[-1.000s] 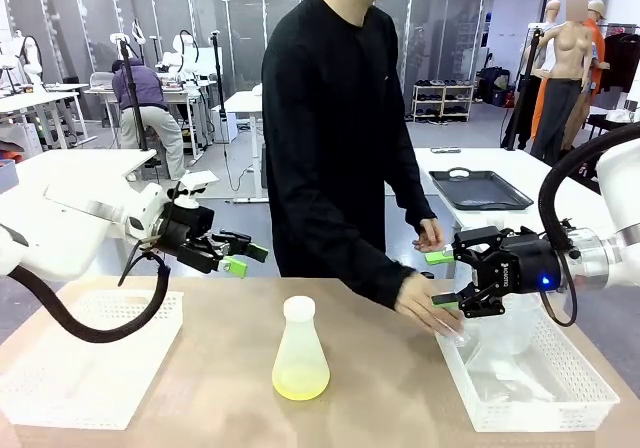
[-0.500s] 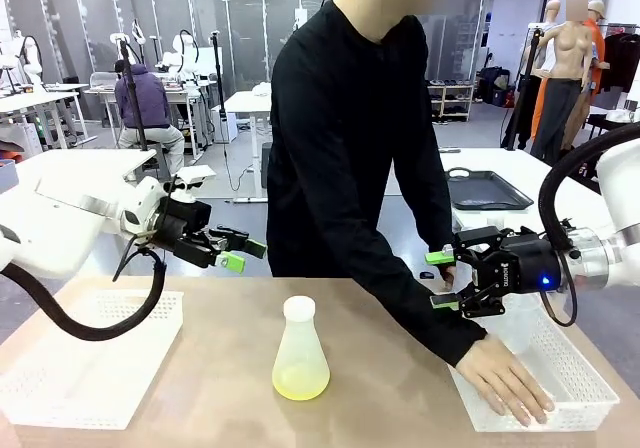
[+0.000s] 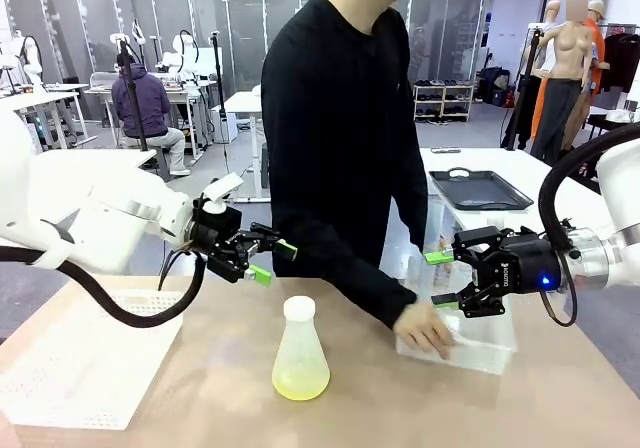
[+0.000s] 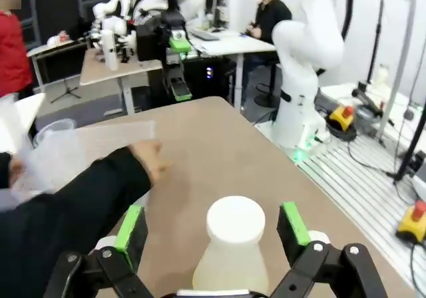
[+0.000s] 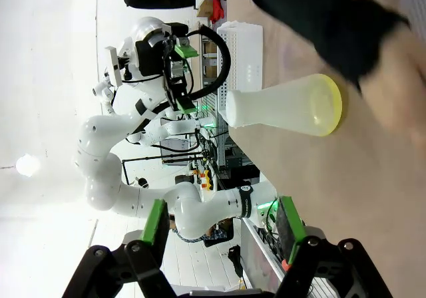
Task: Prepare the solutions needed for the experiment.
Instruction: When the human places the Big flask in the center of the table, pick up the Big flask and place it in the left Organizing basket.
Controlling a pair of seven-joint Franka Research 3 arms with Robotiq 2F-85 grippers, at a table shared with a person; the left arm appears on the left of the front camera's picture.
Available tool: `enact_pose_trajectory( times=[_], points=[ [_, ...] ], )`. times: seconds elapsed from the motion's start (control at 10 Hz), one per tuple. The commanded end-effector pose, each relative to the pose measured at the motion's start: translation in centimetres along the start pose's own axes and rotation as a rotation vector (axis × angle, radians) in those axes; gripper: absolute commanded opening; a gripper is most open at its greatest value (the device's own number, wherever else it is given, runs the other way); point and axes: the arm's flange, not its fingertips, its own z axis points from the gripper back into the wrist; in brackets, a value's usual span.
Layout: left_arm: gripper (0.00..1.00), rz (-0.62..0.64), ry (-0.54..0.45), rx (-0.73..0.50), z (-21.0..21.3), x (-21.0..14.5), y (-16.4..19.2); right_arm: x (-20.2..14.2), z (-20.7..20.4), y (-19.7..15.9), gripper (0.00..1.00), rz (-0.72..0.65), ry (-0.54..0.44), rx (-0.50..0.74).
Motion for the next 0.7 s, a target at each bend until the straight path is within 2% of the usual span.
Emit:
enact_pose_trajectory(
  times=[0.0, 0.1, 0.2, 0.5, 0.6],
  points=[
    [1.00, -0.046, 0.001, -0.104, 0.4, -1.2, 1.5, -0.2, -0.1, 0.0, 0.82, 0.003, -0.007, -0.006],
    [1.00, -0.013, -0.008, -0.155, 0.4, -1.4, 2.0, -0.2, -0.1, 0.0, 0.82, 0.003, -0.007, -0.006],
    [1.00, -0.022, 0.007, -0.039, -0.2, -0.6, 0.5, -0.2, -0.1, 0.0, 0.82, 0.003, -0.007, -0.006],
    [1.00, -0.022, 0.007, -0.039, -0.2, -0.6, 0.5, -0.2, -0.1, 0.0, 0.82, 0.003, -0.007, -0.006],
    [1.00, -0.025, 0.005, -0.072, -0.1, -1.1, 1.0, -0.2, -0.1, 0.0, 0.82, 0.003, -0.007, -0.006]
  ],
)
